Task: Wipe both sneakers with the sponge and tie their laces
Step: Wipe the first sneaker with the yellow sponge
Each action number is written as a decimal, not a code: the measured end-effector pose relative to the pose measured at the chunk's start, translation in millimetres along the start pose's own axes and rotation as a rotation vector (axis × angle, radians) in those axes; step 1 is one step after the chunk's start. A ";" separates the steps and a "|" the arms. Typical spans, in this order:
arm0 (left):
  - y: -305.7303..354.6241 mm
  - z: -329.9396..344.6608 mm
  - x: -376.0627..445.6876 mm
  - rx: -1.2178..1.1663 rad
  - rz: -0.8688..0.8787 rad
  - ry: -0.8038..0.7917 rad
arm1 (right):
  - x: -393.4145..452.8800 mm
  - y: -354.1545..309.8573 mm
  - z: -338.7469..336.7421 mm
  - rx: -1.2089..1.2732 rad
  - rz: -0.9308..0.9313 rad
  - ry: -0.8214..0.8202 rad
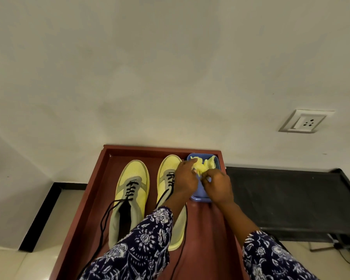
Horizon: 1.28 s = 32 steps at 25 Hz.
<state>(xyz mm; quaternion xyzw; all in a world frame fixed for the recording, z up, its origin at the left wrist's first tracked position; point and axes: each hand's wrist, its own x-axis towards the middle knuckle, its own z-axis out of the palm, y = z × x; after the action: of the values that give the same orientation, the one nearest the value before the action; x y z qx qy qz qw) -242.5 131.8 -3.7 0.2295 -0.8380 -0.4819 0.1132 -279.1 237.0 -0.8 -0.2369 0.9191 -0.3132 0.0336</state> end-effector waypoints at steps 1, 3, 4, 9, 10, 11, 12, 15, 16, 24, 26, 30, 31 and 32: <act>1.0 -5.6 -2.0 -0.067 -0.044 0.019 | -2.5 -7.4 -1.4 0.028 -0.017 -0.009; 3.4 -18.4 -8.1 -0.266 -0.156 0.024 | -7.9 -23.7 -2.8 0.053 -0.068 -0.044; 2.3 -24.9 -11.1 -0.386 -0.198 0.020 | -10.6 -30.1 -1.6 0.077 -0.105 -0.045; 1.8 -74.8 -37.7 -0.740 -0.317 0.027 | -29.8 -73.9 1.1 0.202 -0.107 -0.077; 0.4 -85.2 -44.1 -0.768 -0.312 0.038 | -34.1 -81.5 3.4 0.215 -0.118 -0.068; -1.5 -94.1 -49.9 -0.788 -0.307 0.046 | -38.1 -88.8 5.3 0.235 -0.116 -0.057; -2.9 -102.2 -56.0 -0.805 -0.303 0.048 | -41.2 -95.2 7.0 0.266 -0.106 -0.047; -14.7 -125.4 -72.8 -0.791 -0.291 0.049 | -51.1 -116.3 11.5 0.332 -0.064 -0.027; -18.9 -132.0 -77.2 -0.780 -0.288 0.047 | -53.5 -121.4 13.3 0.350 -0.060 -0.039; -41.1 -160.0 -112.3 -0.811 -0.323 -0.027 | -90.7 -145.2 41.2 0.347 -0.082 -0.221; -49.4 -163.0 -119.7 -0.818 -0.357 -0.062 | -102.5 -145.5 51.2 0.364 -0.026 -0.217; -73.4 -170.0 -126.9 -0.523 -0.309 -0.148 | -123.2 -144.3 61.8 0.366 0.099 -0.100; -79.5 -172.2 -126.9 -0.349 -0.256 -0.149 | -129.0 -142.8 63.8 0.358 0.144 -0.052; -84.3 -174.4 -127.4 -0.178 -0.205 -0.156 | -135.8 -140.9 66.7 0.366 0.198 -0.003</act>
<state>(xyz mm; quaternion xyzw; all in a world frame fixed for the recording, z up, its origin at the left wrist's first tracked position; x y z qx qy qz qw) -36.9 26.7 16.8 0.2646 -0.7705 -0.5797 0.0179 -86.4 164.3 17.4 -0.1359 0.8656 -0.4697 0.1081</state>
